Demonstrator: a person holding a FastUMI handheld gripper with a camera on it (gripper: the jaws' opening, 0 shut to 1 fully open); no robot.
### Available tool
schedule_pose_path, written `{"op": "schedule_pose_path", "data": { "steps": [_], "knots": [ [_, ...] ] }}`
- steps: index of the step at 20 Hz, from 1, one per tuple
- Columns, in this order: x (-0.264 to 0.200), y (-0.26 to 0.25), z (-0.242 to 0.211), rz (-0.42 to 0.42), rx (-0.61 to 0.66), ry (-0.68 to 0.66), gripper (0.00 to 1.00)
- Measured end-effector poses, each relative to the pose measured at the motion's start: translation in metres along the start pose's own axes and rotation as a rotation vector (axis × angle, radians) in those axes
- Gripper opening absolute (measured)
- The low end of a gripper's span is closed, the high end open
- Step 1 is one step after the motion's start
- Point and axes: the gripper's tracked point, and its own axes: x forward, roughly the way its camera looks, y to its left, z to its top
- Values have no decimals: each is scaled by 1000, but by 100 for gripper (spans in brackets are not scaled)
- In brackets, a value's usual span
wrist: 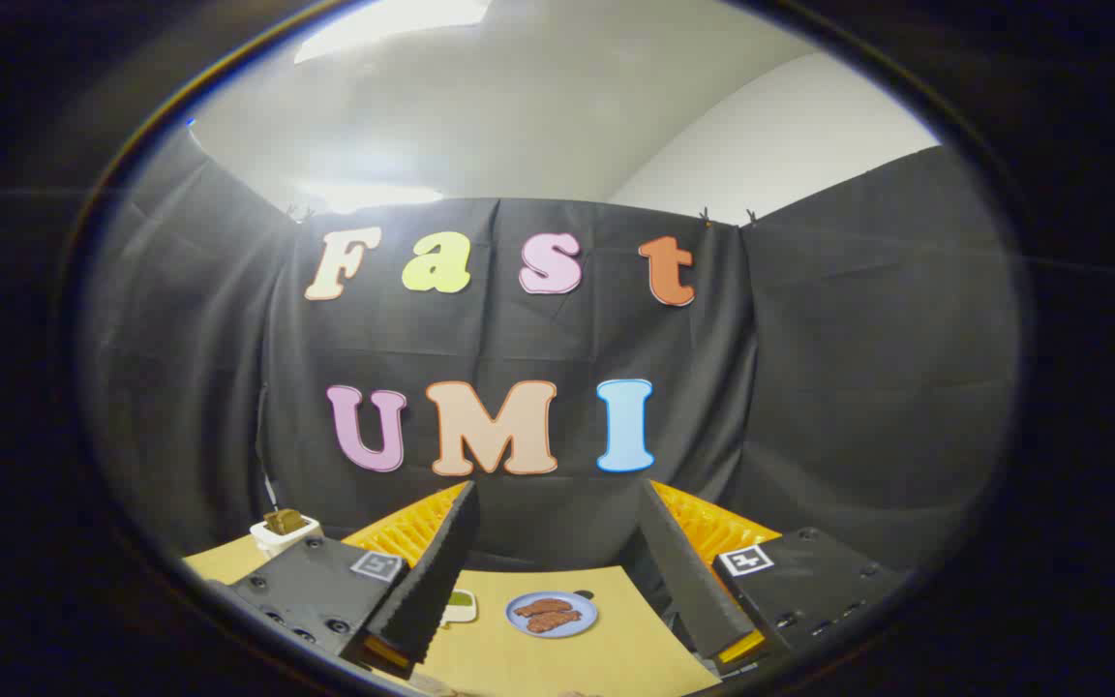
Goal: Take the bottle from table, then pour the juice into the cup, finally place the bottle on the coaster
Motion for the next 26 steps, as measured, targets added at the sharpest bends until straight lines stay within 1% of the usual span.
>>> {"op": "schedule_pose_path", "data": {
  "steps": [5, 10, 14, 24, 26],
  "knots": [
    [-2, 14, -19, 32, -12, 27, 100],
    [-4, 36, -33, 88, -18, 41, 100],
    [-7, 53, -51, 129, 10, 62, 100],
    [-46, 110, -156, 263, 123, 151, 100],
    [-55, 121, -181, 291, 127, 182, 100]
  ]
}}
